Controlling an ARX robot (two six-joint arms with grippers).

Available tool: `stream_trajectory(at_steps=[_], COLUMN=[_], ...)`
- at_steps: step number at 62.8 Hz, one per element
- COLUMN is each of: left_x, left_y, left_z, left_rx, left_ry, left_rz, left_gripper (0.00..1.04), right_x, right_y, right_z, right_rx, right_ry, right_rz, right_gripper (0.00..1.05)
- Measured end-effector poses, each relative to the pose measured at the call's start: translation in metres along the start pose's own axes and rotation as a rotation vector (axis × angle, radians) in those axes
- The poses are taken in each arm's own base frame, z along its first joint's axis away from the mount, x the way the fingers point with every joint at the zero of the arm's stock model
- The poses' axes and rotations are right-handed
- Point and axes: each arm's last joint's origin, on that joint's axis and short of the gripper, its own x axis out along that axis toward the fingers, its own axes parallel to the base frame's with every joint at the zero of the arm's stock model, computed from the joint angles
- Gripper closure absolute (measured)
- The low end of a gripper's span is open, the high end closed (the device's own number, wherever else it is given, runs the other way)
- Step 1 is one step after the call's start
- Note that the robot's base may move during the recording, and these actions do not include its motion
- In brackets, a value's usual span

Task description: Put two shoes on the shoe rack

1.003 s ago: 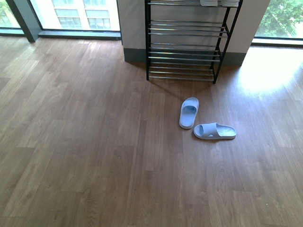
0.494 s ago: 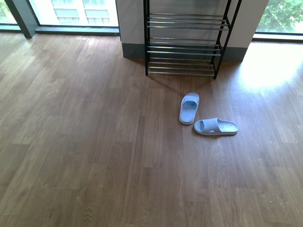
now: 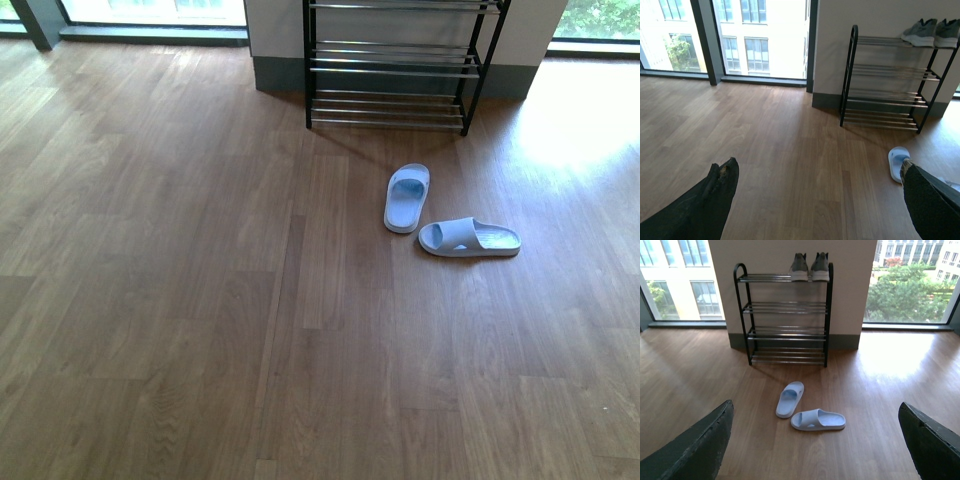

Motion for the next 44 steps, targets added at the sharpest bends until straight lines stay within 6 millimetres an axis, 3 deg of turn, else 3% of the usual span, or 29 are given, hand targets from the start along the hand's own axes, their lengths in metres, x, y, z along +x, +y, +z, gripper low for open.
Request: stream_trajectory(at_steps=[44], left_x=[0.0], left_y=[0.0], left_z=[0.0], left_rx=[0.0], left_ry=[0.0], left_rz=[0.0], left_gripper=[0.09], right_x=[0.0], right_y=[0.0], right_z=[0.0], right_rx=[0.0], right_ry=[0.0], right_rz=[0.0], right_gripper=[0.09])
